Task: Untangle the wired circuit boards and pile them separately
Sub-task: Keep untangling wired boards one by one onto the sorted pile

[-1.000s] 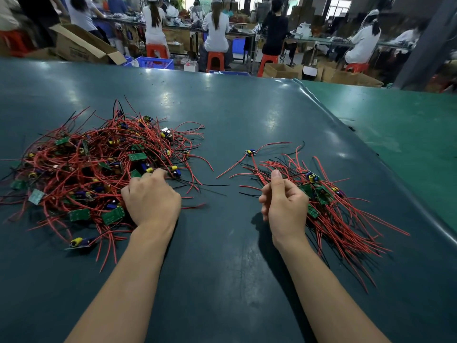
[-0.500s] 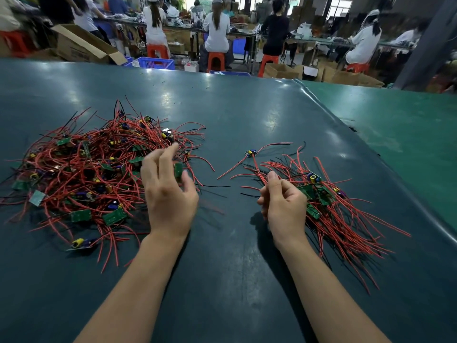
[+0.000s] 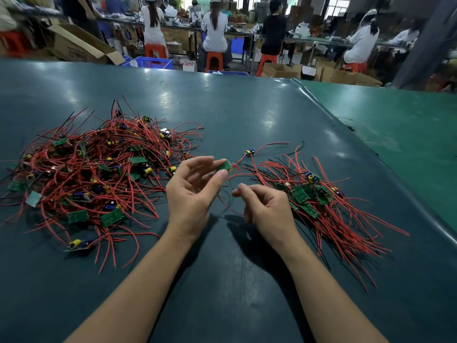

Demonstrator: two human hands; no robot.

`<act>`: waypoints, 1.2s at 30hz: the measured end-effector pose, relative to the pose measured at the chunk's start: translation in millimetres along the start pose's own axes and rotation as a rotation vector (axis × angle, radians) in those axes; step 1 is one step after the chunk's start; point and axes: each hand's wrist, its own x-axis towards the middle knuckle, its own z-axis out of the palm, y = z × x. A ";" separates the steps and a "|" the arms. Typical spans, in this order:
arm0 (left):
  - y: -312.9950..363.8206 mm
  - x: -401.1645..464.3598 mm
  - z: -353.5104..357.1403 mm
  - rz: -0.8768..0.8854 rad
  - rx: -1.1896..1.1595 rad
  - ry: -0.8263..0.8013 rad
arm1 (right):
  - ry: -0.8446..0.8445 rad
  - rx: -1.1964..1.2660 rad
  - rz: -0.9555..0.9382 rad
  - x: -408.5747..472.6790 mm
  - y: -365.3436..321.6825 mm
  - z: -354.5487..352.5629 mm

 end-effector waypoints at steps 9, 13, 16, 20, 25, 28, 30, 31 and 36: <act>9.4 7.5 -0.5 -0.536 -0.474 -0.008 | -0.042 0.371 0.132 1.7 -7.7 -2.0; 9.0 3.9 -1.5 -0.651 -0.386 -0.163 | 0.035 0.435 0.161 4.8 -8.1 -5.6; 7.9 0.9 -2.6 -0.747 -0.247 -0.314 | 0.106 0.535 0.201 6.5 -9.1 -7.2; 6.5 -4.7 -2.0 -0.810 -0.128 -0.469 | 0.098 0.634 0.239 7.2 -9.9 -9.1; 9.5 2.4 -4.6 -0.845 -0.219 -0.397 | 0.056 0.695 0.283 8.0 -12.2 -11.0; 12.9 7.1 -10.9 -0.867 -0.481 -0.362 | 0.058 0.784 0.302 9.0 -13.8 -12.5; 11.3 7.4 -12.1 -0.820 -0.540 -0.359 | 0.063 0.822 0.308 9.4 -14.7 -13.4; 8.6 6.7 -10.5 -0.798 -0.525 -0.360 | 0.071 0.846 0.313 9.9 -14.7 -13.7; -1.7 2.2 -4.2 -0.722 -0.330 -0.403 | 0.099 0.900 0.329 11.4 -15.0 -14.8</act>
